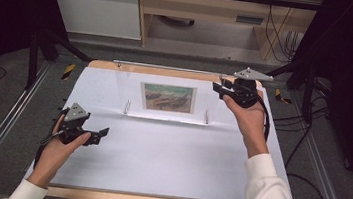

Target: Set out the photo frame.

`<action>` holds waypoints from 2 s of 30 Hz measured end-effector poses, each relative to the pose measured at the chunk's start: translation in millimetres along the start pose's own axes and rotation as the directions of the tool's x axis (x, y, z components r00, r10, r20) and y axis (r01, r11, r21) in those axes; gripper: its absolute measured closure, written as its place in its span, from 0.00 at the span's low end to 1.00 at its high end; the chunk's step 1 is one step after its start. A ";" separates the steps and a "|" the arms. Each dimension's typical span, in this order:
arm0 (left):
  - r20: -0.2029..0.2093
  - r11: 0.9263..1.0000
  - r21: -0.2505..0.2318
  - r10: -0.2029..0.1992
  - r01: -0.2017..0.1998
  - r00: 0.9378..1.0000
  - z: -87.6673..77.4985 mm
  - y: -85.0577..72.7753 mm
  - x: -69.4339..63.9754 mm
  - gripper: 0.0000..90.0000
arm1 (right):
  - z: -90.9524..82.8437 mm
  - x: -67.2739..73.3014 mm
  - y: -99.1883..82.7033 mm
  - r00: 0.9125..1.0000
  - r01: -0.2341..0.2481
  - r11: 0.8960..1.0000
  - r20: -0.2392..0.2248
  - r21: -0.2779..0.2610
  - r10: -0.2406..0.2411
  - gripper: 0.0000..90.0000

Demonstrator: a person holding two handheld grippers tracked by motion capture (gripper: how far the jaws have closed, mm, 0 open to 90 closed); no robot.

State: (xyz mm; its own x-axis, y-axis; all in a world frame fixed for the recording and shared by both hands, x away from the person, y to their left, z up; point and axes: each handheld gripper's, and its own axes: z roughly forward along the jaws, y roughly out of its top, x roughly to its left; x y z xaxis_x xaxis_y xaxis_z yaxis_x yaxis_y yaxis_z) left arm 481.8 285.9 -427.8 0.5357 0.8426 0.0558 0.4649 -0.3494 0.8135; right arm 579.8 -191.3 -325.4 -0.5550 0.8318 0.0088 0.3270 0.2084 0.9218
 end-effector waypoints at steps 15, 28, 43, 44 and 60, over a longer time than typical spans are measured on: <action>0.025 1.000 0.028 -0.002 0.002 1.000 4.0 -6.3 1.6 0.10 | 15.2 -13.5 2.4 0.999 -0.034 0.999 -0.002 0.000 0.034 0.72; 0.015 1.000 0.024 -0.014 0.014 1.000 3.4 -7.9 3.9 0.10 | 17.5 -15.3 1.5 0.999 -0.043 0.999 -0.009 -0.004 0.043 0.69; -0.010 0.999 0.031 -0.017 0.018 1.000 5.0 -11.2 5.2 0.08 | -10.9 -1.4 -21.9 0.999 -0.013 0.999 0.052 0.043 0.011 0.31; -0.011 0.999 0.031 -0.019 0.019 1.000 5.5 -11.5 4.8 0.08 | -14.3 0.4 -25.3 0.998 -0.015 0.999 0.056 0.046 0.012 0.29; -0.030 1.000 0.027 -0.001 0.002 1.000 8.1 -14.7 0.6 0.07 | -51.4 18.1 -77.9 0.992 -0.011 0.999 0.123 0.032 0.007 0.14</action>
State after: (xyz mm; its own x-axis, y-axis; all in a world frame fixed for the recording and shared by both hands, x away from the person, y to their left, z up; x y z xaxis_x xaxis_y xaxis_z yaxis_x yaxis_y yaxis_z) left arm 481.0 288.2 -444.4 0.5140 0.8548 0.0719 0.4847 -0.3585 0.7978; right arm 504.9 -218.9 -377.1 -0.4545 0.8902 -0.0321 0.3579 0.2155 0.9086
